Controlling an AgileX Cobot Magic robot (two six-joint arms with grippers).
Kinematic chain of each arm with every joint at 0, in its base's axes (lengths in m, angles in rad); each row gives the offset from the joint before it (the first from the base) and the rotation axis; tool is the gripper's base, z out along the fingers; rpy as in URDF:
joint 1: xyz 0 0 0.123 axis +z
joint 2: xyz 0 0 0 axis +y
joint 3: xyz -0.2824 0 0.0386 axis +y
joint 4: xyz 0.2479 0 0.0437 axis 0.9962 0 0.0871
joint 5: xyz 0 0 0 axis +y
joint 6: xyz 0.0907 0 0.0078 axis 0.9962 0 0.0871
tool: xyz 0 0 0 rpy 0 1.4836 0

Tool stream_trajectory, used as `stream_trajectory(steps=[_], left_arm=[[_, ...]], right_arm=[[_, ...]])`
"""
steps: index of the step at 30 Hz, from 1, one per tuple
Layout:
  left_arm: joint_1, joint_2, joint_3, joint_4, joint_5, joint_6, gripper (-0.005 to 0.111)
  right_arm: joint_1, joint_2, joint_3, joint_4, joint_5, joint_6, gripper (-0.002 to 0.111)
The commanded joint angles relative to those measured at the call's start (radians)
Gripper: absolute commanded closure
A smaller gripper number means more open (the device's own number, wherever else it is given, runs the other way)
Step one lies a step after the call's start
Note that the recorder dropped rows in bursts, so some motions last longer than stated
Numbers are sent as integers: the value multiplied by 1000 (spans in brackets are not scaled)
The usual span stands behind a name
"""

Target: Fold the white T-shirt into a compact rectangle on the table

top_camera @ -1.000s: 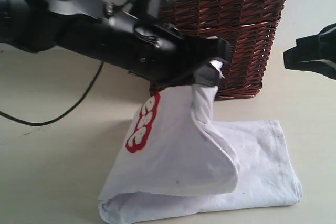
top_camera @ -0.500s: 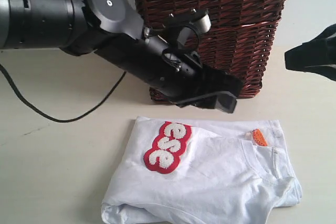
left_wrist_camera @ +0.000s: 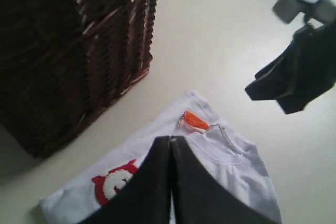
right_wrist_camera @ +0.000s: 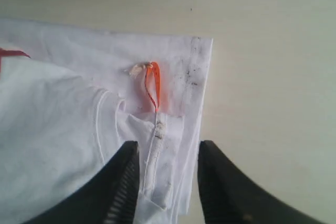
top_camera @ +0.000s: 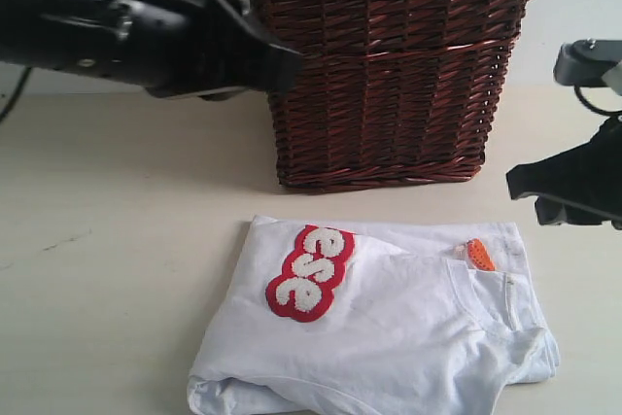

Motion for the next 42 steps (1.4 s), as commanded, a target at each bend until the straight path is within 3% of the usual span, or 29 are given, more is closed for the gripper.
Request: stream_trajectory(steps=[1, 5, 9, 15, 21, 36, 38, 42], left_arm=[[1, -170, 147, 10, -69, -1, 107], [1, -297, 274, 6, -69, -1, 107], [1, -407, 369, 13, -78, -1, 107], [1, -516, 469, 11, -82, -1, 107], [1, -565, 512, 11, -95, -1, 107], [1, -568, 514, 11, -96, -1, 107], [1, -568, 515, 11, -101, -1, 107], [1, -568, 515, 11, -105, -1, 107]], right_arm=[[-22, 127, -2, 13, -46, 6, 70], [-77, 214, -2, 94, -88, -42, 70], [-120, 258, -2, 293, -107, -241, 69], [-163, 331, -2, 353, -94, -283, 55], [-161, 380, -2, 585, -31, -538, 55], [-161, 457, -2, 634, -3, -578, 56], [-161, 457, -2, 668, 5, -616, 63], [-161, 457, -2, 631, 14, -629, 109]])
